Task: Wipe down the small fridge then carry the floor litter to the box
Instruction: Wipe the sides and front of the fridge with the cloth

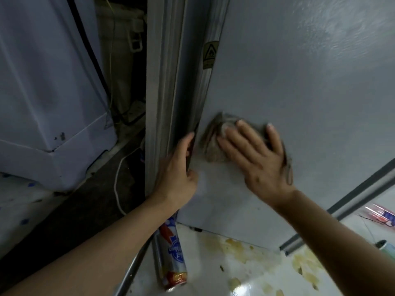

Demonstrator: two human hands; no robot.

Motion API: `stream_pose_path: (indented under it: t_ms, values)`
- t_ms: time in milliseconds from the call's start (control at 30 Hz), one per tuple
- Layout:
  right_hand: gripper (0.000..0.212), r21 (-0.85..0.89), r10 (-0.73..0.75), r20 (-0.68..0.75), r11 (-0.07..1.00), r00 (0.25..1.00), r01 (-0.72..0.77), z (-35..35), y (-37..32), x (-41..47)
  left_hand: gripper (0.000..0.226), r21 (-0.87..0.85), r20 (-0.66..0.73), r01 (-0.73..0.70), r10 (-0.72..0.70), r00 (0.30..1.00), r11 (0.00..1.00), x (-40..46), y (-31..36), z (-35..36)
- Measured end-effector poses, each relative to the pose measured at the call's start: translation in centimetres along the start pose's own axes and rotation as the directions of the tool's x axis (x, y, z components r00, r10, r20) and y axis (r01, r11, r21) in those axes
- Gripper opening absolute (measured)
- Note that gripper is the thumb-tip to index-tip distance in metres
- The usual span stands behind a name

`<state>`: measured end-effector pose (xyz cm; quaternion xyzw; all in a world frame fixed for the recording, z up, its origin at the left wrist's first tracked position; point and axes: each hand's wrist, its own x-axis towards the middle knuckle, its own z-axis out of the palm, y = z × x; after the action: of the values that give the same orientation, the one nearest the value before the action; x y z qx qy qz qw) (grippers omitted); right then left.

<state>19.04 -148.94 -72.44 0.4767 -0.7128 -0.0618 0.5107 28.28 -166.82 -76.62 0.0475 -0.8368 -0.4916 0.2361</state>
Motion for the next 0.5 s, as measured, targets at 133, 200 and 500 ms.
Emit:
stream_pose_path:
  t_ms: [133, 200, 500]
  values:
    - [0.050, -0.062, 0.153, -0.140, 0.985, 0.978, -0.163, -1.0, 3.5, -0.1, 0.094, 0.090, -0.079, -0.058, 0.065, 0.995, 0.994, -0.5, 2.2, 1.4]
    - [0.052, -0.031, 0.187, -0.087, 0.981, 0.978, -0.191, -0.4, 2.4, -1.6, 0.100, 0.156, -0.098, -0.052, 0.068, 0.993, 0.986, -0.9, 2.6, 2.1]
    - [0.047, 0.042, -0.089, 0.243, 0.996, 0.966, 0.081, -0.6, 0.5, -8.0, 0.099, 0.307, -0.105, 0.007, 0.027, 0.994, 0.952, -1.3, 4.3, 3.1]
